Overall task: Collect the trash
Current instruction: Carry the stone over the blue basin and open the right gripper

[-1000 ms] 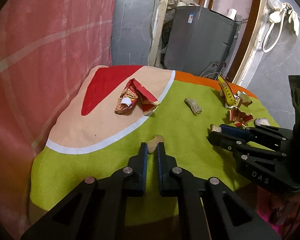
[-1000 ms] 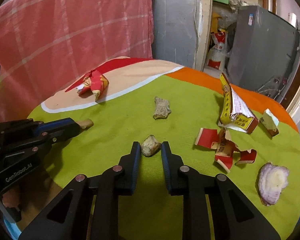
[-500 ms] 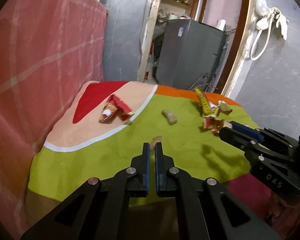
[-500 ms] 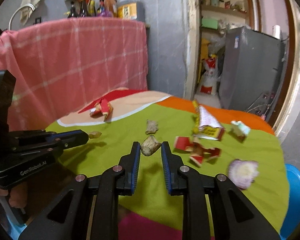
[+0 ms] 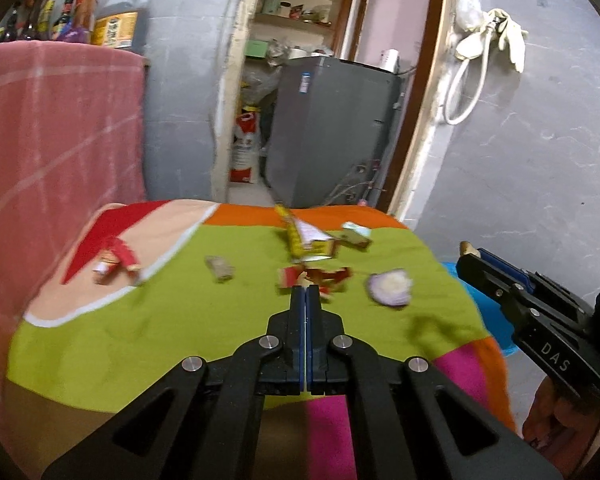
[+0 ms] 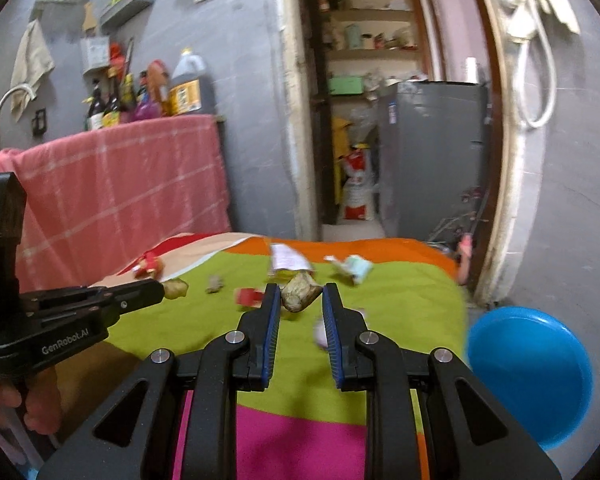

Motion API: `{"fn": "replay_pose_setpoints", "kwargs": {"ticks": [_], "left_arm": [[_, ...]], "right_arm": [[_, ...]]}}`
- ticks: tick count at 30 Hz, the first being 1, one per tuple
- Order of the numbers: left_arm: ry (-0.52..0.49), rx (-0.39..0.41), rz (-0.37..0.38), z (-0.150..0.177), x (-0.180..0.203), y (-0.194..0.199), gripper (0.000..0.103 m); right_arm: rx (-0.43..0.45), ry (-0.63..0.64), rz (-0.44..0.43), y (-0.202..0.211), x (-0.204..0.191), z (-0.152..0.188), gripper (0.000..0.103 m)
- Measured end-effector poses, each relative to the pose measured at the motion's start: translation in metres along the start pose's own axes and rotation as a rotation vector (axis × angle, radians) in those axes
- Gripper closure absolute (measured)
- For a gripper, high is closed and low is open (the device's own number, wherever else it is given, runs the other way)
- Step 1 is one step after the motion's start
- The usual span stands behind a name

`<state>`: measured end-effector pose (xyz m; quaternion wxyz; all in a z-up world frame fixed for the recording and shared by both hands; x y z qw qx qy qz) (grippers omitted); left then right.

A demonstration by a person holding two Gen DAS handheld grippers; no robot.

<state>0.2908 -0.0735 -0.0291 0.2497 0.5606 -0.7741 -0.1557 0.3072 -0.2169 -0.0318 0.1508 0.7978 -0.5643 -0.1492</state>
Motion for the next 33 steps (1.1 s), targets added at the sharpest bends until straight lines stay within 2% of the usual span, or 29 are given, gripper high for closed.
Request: {"fn": "replay_pose_setpoints", "kwargs": {"ticks": [9,17,24,33], "left_arm": [[-0.085,0.088,0.117,-0.019,0.091,-0.019,0.103],[-0.142,0.115,0.248,-0.034,0.173,-0.058,0.103],[-0.209,0.078,0.315,-0.027,0.231,-0.097,0.103],[-0.214,-0.052,0.345,-0.016,0.262,-0.151,0.103]], "right_arm": [[0.108,-0.062,0.149,0.045,0.077,-0.002,0.084],[0.185,-0.111,0.324,0.076,0.156,0.001,0.083],[0.193,-0.174,0.416,0.085,0.208,0.015,0.083],[0.139,-0.243,0.464,0.075,0.246,0.038,0.083]]}}
Point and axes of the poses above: each gripper's, at about its wrist camera, not at the fingertips, and y roughly against the way its jaws point, x to its right, z to its underside, the point moved 7 cm from there along -y, roughly the way its jaws point, and after that the axes turned 1 degree about y, right-handed, at the moved point
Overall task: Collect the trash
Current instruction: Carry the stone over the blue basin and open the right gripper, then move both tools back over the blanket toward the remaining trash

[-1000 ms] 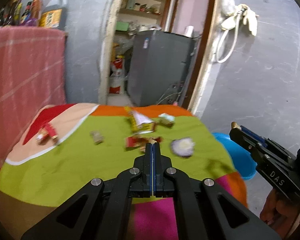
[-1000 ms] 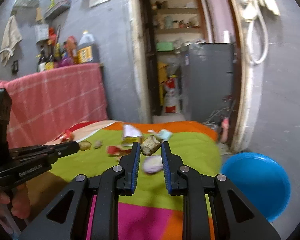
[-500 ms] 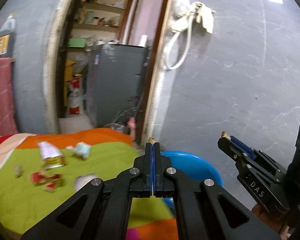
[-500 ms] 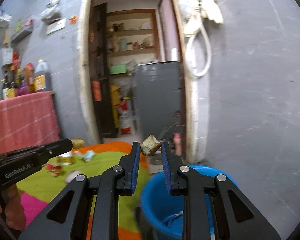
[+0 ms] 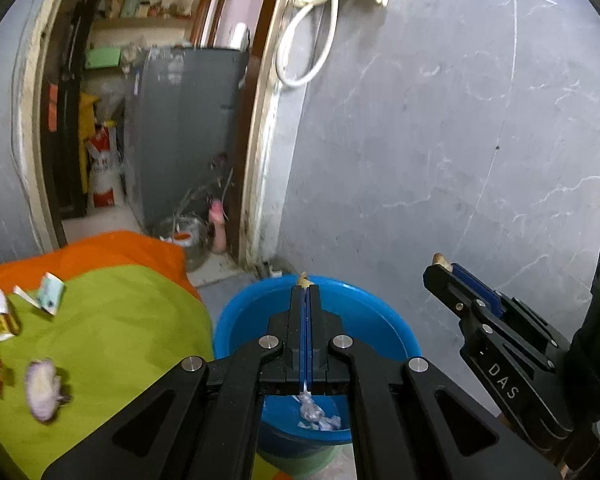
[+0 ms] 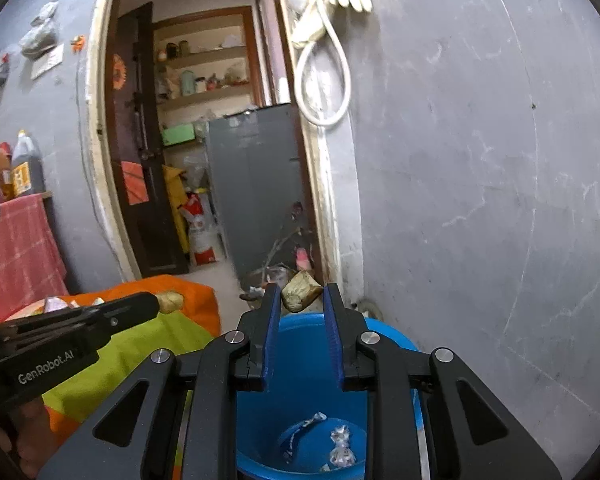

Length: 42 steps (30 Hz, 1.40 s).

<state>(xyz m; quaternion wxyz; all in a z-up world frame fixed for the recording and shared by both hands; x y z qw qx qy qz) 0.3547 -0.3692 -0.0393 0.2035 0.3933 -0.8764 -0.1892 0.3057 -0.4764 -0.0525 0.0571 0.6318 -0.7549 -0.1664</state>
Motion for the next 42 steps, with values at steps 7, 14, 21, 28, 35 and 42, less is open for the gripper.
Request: {"fn": "replay_pose_setpoints", "kwargs": {"ticks": [7,14,21,28,35,42], "left_arm": [[0.037,-0.062,0.008,0.012,-0.005,-0.016,0.103],[0.051,-0.062,-0.003,0.013,-0.009,-0.011,0.101],[0.084,-0.009,-0.04,0.007,-0.025,0.014,0.069],[0.137,0.07,-0.105,-0.001,-0.05,0.059,0.02],[0.151,0.14,-0.195,-0.004,-0.073,0.104,0.008],[0.15,0.18,-0.265,0.004,-0.093,0.147,0.007]], "right_arm": [[-0.045,-0.023,0.019,-0.011,0.011,0.008,0.077],[-0.039,-0.033,0.028,-0.007,0.013,0.007,0.071],[0.008,-0.034,0.035,0.008,0.011,-0.004,0.052],[0.07,-0.031,0.035,0.032,-0.001,-0.018,0.02],[0.107,-0.005,0.016,0.05,-0.024,-0.029,0.0],[0.116,0.026,-0.022,0.065,-0.053,-0.034,0.0]]}}
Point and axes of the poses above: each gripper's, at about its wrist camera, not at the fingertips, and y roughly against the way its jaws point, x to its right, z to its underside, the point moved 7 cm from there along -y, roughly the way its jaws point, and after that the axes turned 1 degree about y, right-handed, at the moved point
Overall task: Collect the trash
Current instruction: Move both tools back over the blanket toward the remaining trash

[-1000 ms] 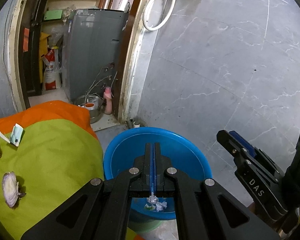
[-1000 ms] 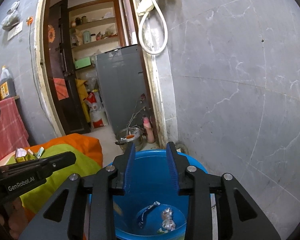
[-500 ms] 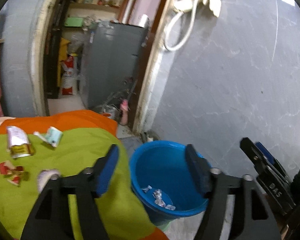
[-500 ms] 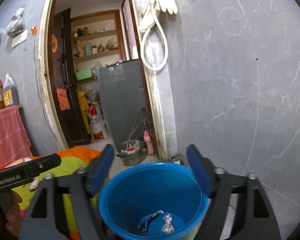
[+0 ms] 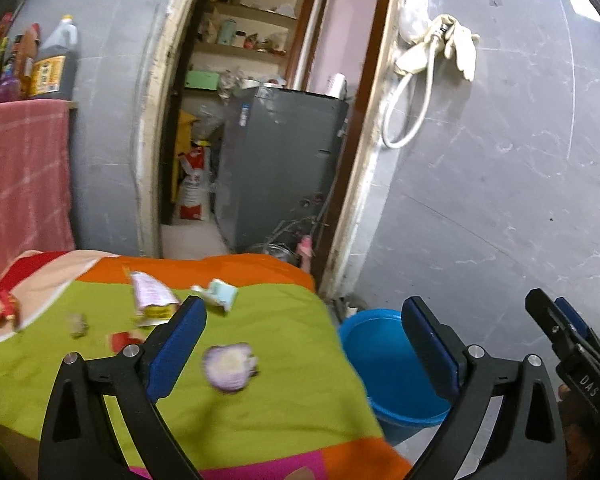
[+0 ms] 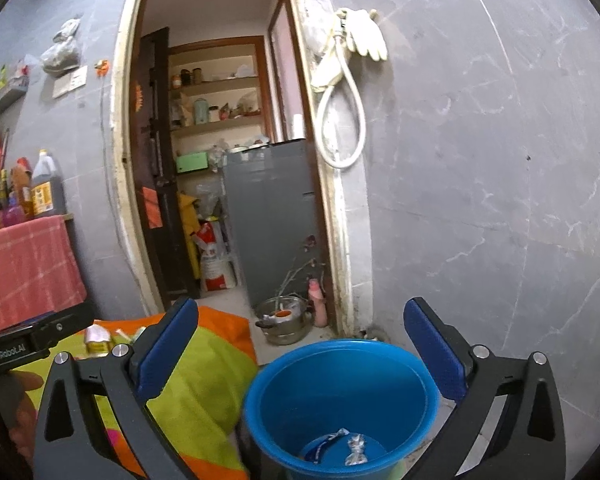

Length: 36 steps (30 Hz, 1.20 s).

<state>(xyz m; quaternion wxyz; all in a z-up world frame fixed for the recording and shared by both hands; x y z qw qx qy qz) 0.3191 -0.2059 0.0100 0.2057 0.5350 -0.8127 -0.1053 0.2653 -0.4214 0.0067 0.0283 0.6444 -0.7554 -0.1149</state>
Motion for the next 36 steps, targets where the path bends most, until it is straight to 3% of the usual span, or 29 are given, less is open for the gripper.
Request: {"fn": "replay_pose_setpoints", "kwargs": {"ticks": [21,36], "left_arm": [[0.077,0.018,-0.237,0.026,-0.131,0.085,0.006],[0.114,-0.036,-0.365,0.045,-0.206,0.101,0.006]], "right_arm": [[-0.019,0.09,-0.186,0.013,-0.122,0.014,0.0],[-0.149,0.152,-0.312,-0.022,-0.188,0.051,0.0]]}}
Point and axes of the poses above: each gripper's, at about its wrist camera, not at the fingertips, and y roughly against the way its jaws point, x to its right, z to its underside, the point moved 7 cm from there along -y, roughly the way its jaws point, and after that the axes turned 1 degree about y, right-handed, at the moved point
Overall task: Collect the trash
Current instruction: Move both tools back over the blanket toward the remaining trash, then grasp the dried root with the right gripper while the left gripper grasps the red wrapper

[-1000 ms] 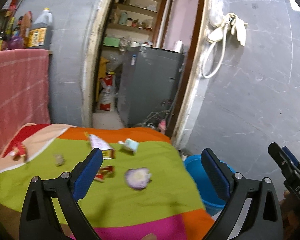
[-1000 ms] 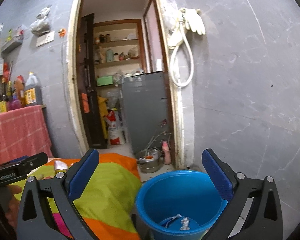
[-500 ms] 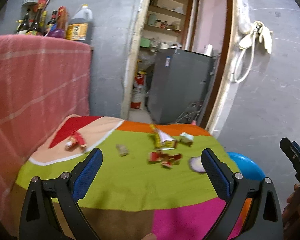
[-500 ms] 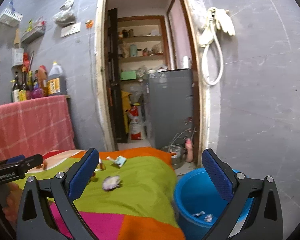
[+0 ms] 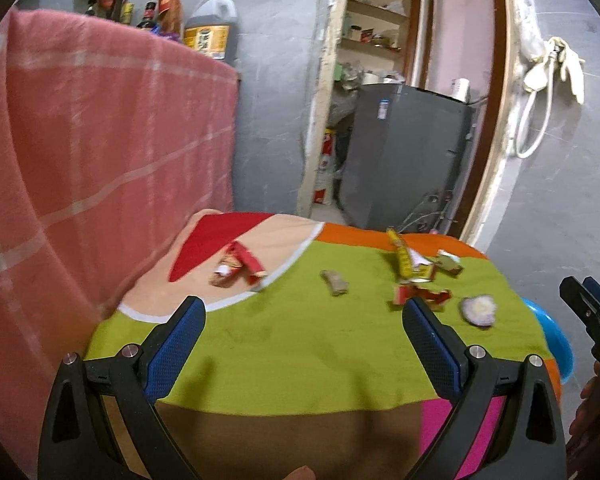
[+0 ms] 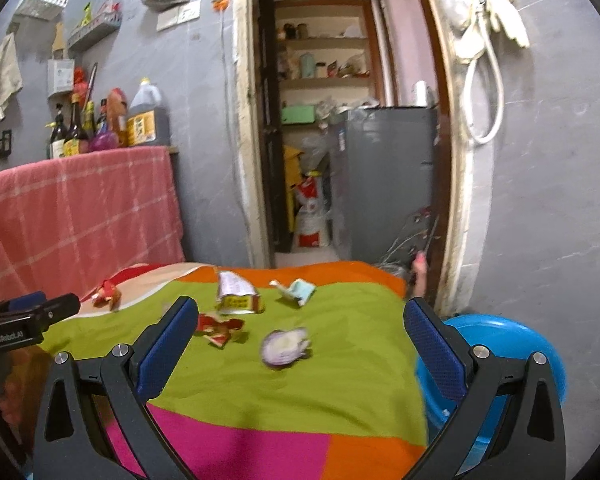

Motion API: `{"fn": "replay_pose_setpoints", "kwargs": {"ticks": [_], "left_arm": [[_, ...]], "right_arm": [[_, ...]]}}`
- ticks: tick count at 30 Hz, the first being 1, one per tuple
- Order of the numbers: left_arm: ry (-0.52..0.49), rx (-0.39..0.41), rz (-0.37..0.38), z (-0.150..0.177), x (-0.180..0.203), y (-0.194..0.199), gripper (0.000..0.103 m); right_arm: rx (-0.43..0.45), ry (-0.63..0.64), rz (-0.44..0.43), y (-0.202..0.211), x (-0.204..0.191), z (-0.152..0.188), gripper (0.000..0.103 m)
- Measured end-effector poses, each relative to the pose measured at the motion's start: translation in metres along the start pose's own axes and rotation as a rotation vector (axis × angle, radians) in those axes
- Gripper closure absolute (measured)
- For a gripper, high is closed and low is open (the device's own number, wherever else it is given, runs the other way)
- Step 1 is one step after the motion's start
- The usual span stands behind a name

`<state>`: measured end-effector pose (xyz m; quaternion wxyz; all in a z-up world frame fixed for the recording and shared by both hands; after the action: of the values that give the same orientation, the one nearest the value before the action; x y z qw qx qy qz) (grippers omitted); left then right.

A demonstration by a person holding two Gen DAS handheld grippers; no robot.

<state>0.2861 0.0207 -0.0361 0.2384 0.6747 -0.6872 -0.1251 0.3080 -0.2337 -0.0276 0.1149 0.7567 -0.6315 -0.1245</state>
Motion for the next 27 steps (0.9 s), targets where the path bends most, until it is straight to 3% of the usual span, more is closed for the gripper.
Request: {"fn": "replay_pose_setpoints", "kwargs": {"ticks": [13,19,24,27], "left_arm": [[0.053,-0.055,-0.1,-0.015,-0.064,-0.034,0.006],[0.079,-0.1,-0.065,-0.019,-0.073,-0.057,0.008],[0.068,-0.147,-0.026,-0.02,-0.07,-0.075,0.029],[0.055,-0.169,-0.004,-0.02,-0.067,-0.084,0.041]], "right_arm": [[-0.114,0.044,-0.186,-0.065,-0.068,-0.008,0.0],[-0.192,0.097,-0.255,-0.094,-0.099,-0.006,0.02],[-0.275,0.124,-0.291,-0.118,-0.118,0.004,0.044],[-0.328,0.125,-0.311,-0.131,-0.125,0.011,0.053]]}}
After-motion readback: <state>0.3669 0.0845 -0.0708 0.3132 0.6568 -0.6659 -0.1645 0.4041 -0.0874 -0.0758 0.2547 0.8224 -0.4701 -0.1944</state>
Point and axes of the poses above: each gripper's, at about its wrist camera, not at the fingertips, and y roughly against the way its jaws point, x to its right, z to its underside, the point moved 7 cm from there along -y, roughly the way its jaws point, and after that the axes turned 1 degree about y, right-handed, at the moved point
